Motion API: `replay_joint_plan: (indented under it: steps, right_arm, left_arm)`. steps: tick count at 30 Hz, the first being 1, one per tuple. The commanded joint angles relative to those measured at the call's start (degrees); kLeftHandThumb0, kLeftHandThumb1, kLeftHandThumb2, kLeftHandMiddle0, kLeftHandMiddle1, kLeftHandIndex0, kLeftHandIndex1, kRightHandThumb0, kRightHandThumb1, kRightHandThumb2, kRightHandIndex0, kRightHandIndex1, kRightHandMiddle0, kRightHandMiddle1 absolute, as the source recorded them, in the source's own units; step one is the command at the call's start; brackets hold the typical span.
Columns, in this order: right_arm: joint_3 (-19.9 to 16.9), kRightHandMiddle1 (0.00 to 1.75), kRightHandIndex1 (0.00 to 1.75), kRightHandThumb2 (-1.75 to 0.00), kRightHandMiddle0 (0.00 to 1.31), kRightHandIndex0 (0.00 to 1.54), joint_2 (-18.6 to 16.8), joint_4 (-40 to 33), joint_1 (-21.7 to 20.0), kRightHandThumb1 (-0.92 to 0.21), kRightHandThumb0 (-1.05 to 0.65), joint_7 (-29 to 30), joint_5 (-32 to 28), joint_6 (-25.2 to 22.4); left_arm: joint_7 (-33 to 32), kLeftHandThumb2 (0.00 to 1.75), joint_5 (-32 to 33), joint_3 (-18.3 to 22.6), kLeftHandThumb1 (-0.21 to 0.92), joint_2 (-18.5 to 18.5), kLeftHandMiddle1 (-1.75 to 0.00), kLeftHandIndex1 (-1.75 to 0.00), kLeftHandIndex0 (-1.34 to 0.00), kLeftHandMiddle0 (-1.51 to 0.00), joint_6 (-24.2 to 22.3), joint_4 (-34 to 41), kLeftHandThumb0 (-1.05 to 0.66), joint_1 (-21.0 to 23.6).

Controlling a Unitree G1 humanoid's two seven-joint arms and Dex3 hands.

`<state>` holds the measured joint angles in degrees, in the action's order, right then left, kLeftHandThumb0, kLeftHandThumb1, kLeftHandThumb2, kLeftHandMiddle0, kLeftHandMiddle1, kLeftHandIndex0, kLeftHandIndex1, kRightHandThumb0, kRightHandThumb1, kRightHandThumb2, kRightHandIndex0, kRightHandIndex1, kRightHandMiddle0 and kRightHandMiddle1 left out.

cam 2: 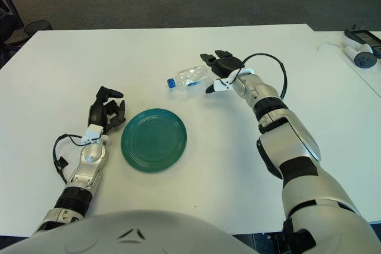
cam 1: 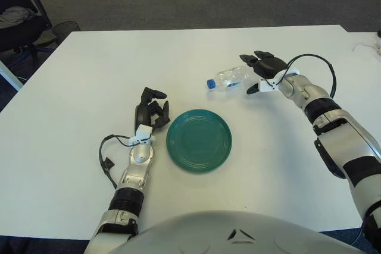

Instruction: Put the bottle into the plate.

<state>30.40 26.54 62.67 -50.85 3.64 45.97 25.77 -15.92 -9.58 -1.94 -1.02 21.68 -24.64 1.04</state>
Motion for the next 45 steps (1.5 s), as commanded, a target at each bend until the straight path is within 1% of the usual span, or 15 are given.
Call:
replay_joint_plan:
  steps: [1, 7, 13, 17, 20, 25, 36, 40, 45]
  right_arm:
    - [-1.18, 0.00, 0.00, -0.06, 0.00, 0.00, 3.25, -3.05, -1.98, -0.92, -1.05, -2.59, -1.53, 0.62]
    - [-3.48, 0.00, 0.00, -0.08, 0.00, 0.00, 6.28, -6.11, -2.58, -0.92, -1.05, -4.93, -3.43, 1.51]
    - [-4.74, 0.00, 0.00, -0.12, 0.00, 0.00, 7.03, -7.39, -2.68, -0.92, -1.05, -5.55, -4.52, 1.16]
    - [-5.30, 0.00, 0.00, -0.17, 0.00, 0.00, 7.29, -8.59, -2.31, -0.92, -1.05, -5.33, -5.04, 0.86]
    - [-5.51, 0.00, 0.00, -0.20, 0.00, 0.00, 7.34, -9.16, -2.20, -0.92, -1.05, -5.42, -5.30, 0.80]
    - [-5.62, 0.00, 0.00, -0.20, 0.00, 0.00, 7.38, -10.13, -1.99, -0.92, -1.05, -5.65, -5.55, 0.65]
    - [-5.31, 0.00, 0.00, -0.21, 0.00, 0.00, 6.78, -9.42, -2.51, -0.92, -1.05, -5.78, -5.46, 1.12]
    - [-5.02, 0.00, 0.00, -0.21, 0.00, 0.00, 6.06, -8.71, -2.83, -0.92, -1.05, -5.26, -5.19, 1.08]
    - [-4.71, 0.00, 0.00, -0.16, 0.00, 0.00, 4.77, -7.82, -3.28, -0.92, -1.05, -4.89, -5.02, 1.21]
  left_arm:
    - [0.39, 0.95, -1.00, -1.23, 0.60, 1.08, -1.75, -1.75, -0.40, -0.97, -1.79, -3.85, -0.40, -3.53]
    - [-0.21, 0.95, -1.50, -1.35, 0.60, 1.01, -1.75, -1.75, -0.40, -0.97, -1.58, -4.45, -0.40, -3.07]
    - [-0.89, 0.96, -2.23, -1.66, 0.60, 0.83, -1.75, -1.75, -0.40, -0.97, -1.91, -5.13, -0.40, -2.51]
    - [-1.42, 0.96, -2.60, -1.73, 0.60, 1.02, -1.75, -1.75, -0.40, -0.97, -2.98, -4.78, -0.40, -2.44]
    - [-1.11, 0.96, -2.26, -1.64, 0.59, 1.17, -1.75, -1.75, -0.40, -0.97, -3.36, -4.98, -0.40, -2.24]
    - [-1.00, 0.96, -2.16, -1.64, 0.59, 1.19, -1.75, -1.75, -0.41, -0.96, -2.75, -5.50, -0.40, -2.05]
    - [-1.97, 0.95, -2.21, -1.48, 0.60, 1.65, -1.75, -1.75, -0.40, -0.96, -2.12, -6.40, -0.40, -1.41]
    - [-1.86, 0.95, -1.90, -1.33, 0.60, 1.71, -1.75, -1.75, -0.40, -0.96, -2.38, -6.62, -0.40, -1.30]
    - [-1.91, 0.95, -1.85, -1.26, 0.60, 1.71, -1.75, -1.75, -0.40, -0.97, -2.07, -6.86, -0.40, -1.17]
